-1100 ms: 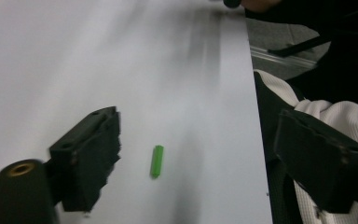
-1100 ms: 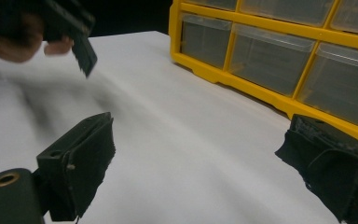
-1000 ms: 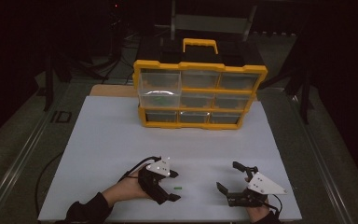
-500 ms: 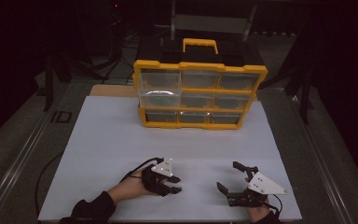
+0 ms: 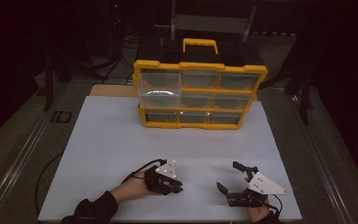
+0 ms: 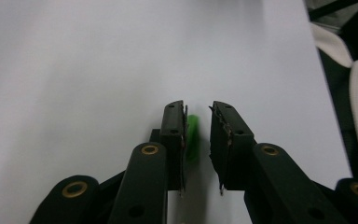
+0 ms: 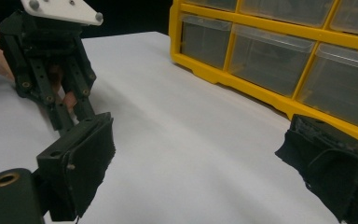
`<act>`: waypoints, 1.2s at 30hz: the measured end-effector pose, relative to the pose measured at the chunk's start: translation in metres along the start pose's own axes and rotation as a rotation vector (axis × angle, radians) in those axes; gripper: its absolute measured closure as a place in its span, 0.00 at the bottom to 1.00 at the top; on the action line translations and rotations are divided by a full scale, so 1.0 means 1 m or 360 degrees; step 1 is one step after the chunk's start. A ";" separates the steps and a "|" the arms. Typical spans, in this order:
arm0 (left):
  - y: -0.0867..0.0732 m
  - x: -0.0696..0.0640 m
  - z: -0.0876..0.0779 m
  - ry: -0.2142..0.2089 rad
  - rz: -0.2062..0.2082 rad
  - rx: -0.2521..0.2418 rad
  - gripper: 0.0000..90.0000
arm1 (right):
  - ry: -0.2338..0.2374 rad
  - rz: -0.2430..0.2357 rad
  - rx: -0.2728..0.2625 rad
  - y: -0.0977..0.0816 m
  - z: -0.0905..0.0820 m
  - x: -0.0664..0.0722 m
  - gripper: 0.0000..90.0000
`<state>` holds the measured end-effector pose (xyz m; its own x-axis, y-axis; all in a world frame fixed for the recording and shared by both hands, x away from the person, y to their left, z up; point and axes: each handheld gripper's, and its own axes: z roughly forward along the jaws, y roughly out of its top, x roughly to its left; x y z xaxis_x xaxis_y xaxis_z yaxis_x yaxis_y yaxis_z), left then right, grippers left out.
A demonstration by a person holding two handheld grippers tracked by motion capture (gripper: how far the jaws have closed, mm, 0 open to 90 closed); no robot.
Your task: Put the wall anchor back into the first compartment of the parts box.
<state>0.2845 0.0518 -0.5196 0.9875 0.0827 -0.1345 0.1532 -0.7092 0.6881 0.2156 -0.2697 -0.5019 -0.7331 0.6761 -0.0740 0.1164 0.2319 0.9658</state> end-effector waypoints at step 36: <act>0.034 0.003 -0.083 -0.0103 0.0113 -0.0064 0.92 | -0.0005 0.0001 -0.0015 0.000 -0.001 0.000 0.09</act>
<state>0.2957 0.0865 -0.4373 0.9915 -0.0130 -0.1295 0.0858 -0.6831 0.7253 0.2153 -0.2704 -0.5012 -0.7311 0.6782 -0.0743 0.1104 0.2251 0.9681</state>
